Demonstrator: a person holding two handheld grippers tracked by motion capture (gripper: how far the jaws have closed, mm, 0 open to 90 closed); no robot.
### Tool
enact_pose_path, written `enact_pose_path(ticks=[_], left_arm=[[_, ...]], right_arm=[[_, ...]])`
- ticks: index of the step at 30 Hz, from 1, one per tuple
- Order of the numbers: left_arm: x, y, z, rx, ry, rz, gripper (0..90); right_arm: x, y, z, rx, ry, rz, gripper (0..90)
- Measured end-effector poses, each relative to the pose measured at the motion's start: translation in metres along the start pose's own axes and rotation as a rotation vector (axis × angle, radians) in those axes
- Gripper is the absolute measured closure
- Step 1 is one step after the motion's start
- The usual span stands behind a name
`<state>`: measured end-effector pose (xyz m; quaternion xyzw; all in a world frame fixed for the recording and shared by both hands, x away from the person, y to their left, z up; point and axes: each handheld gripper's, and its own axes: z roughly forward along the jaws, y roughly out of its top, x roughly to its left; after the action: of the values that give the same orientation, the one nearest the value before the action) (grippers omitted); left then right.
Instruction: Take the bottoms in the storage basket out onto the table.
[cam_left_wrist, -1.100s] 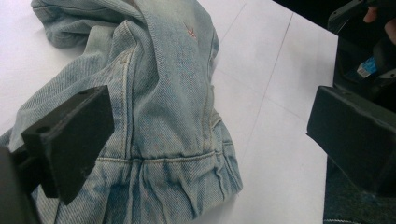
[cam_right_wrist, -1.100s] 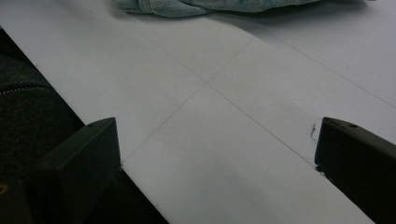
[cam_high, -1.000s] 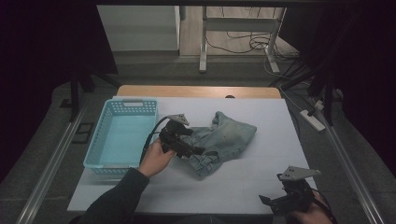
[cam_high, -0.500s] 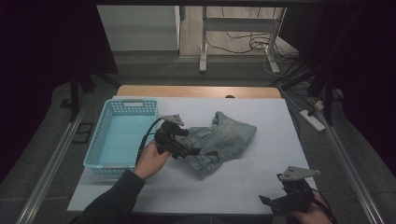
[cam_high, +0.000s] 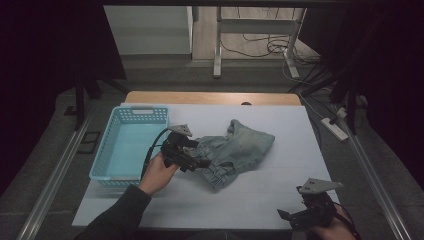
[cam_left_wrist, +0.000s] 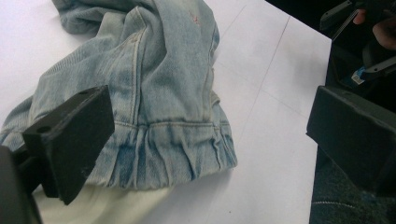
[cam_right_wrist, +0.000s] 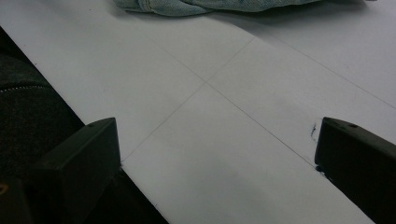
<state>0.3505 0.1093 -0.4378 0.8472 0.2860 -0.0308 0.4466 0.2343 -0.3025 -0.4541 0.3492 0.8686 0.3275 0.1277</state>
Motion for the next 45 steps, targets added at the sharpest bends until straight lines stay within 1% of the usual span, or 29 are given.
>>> enact_pose_path(ticks=[8,15,37,45], left_arm=[[0.001,-0.008,-0.006,0.002,0.005,-0.011,1.8],[0.001,-0.013,-0.012,-0.011,0.002,-0.032,1.9],[0.000,-0.028,-0.022,-0.022,0.012,-0.058,1.8],[0.000,-0.033,-0.026,-0.034,-0.002,-0.074,1.8]], right_arm=[[0.000,0.000,0.000,0.002,-0.001,-0.004,0.4],[0.001,0.000,0.000,0.004,0.000,-0.003,0.4],[0.001,0.000,0.001,0.006,0.001,-0.011,0.4],[0.001,0.000,0.001,0.006,0.000,-0.011,0.4]])
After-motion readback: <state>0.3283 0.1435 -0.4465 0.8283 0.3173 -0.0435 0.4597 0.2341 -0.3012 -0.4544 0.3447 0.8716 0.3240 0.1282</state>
